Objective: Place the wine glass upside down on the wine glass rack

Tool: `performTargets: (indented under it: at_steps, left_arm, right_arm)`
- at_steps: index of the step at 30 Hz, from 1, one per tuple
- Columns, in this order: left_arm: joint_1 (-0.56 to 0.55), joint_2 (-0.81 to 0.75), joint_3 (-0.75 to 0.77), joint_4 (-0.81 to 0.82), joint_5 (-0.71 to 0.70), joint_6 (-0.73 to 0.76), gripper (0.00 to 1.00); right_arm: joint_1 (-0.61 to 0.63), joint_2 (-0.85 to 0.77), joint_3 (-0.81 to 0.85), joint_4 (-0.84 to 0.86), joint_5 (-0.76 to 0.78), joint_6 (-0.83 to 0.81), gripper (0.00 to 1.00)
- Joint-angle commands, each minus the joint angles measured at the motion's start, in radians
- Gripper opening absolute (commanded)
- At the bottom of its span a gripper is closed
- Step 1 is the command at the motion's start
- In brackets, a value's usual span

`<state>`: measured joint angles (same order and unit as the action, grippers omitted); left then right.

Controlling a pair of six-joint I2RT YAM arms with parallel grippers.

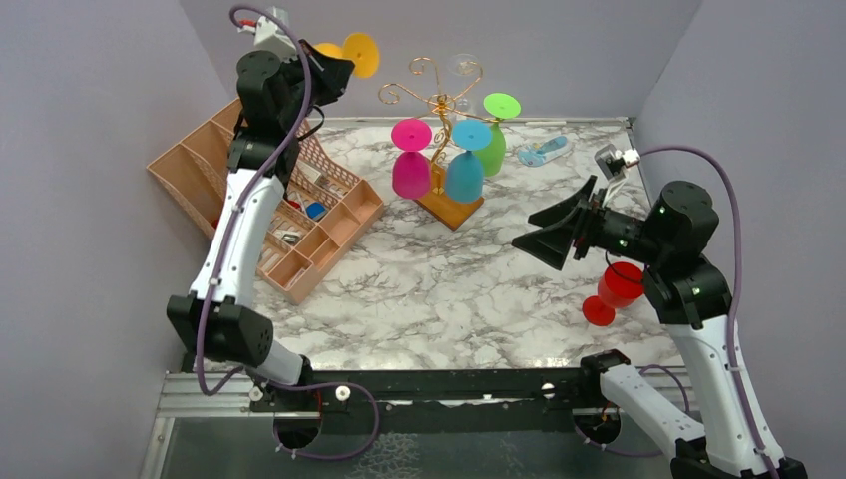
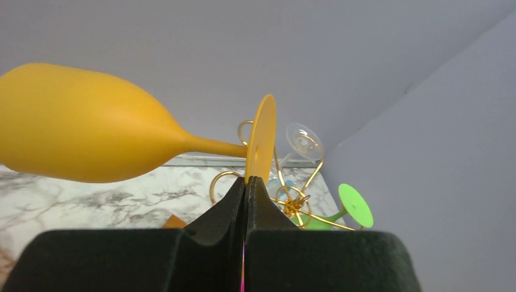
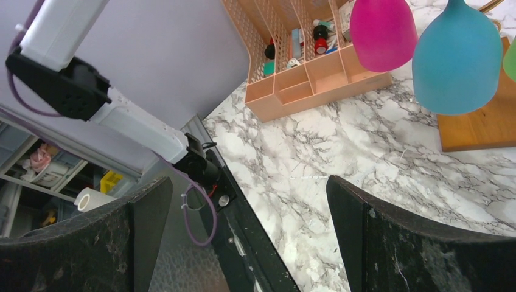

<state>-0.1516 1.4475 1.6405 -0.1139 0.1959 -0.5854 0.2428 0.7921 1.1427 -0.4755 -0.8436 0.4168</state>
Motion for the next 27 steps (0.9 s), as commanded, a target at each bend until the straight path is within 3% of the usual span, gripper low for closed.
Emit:
performTargets:
  at_steps: [1, 7, 27]
  left_arm:
    - [-0.003, 0.139, 0.178, 0.016, 0.201, -0.086, 0.0]
    - [-0.003, 0.335, 0.352, -0.019, 0.313, -0.146, 0.0]
    - [-0.008, 0.439, 0.377, -0.021, 0.359, -0.149, 0.0]
  right_arm:
    - [0.003, -0.026, 0.037, -0.032, 0.023, -0.015, 1.0]
    - [0.003, -0.031, 0.057, -0.065, 0.025, -0.021, 1.0]
    - [0.003, -0.037, 0.05, -0.052, 0.034, 0.006, 1.0]
